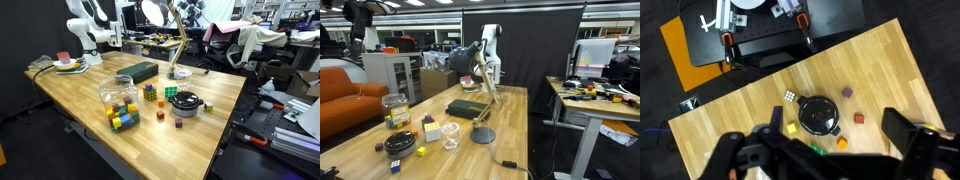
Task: Pick up the lid from the cup and put it on the table.
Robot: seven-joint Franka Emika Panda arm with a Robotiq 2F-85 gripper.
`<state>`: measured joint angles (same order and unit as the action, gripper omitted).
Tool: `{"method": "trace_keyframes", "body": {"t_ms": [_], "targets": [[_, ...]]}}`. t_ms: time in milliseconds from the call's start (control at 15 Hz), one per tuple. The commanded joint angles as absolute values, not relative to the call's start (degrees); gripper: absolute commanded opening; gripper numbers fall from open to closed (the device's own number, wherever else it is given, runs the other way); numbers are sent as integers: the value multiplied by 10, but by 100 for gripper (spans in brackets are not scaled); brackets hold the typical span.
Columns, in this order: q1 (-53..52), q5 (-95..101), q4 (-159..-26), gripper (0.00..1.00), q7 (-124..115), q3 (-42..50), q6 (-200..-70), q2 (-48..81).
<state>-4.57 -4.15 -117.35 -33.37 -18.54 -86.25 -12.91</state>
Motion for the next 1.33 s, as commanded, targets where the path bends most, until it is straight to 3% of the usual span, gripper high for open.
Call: {"method": "trace_keyframes", "body": {"t_ms": [0, 467, 1267], "targets": [[-61, -39, -1172, 100, -337, -171, -862, -127], [-29, -42, -1130, 100, -348, -102, -868, -71], [-47, -41, -1151, 100, -335, -99, -873, -89]]}}
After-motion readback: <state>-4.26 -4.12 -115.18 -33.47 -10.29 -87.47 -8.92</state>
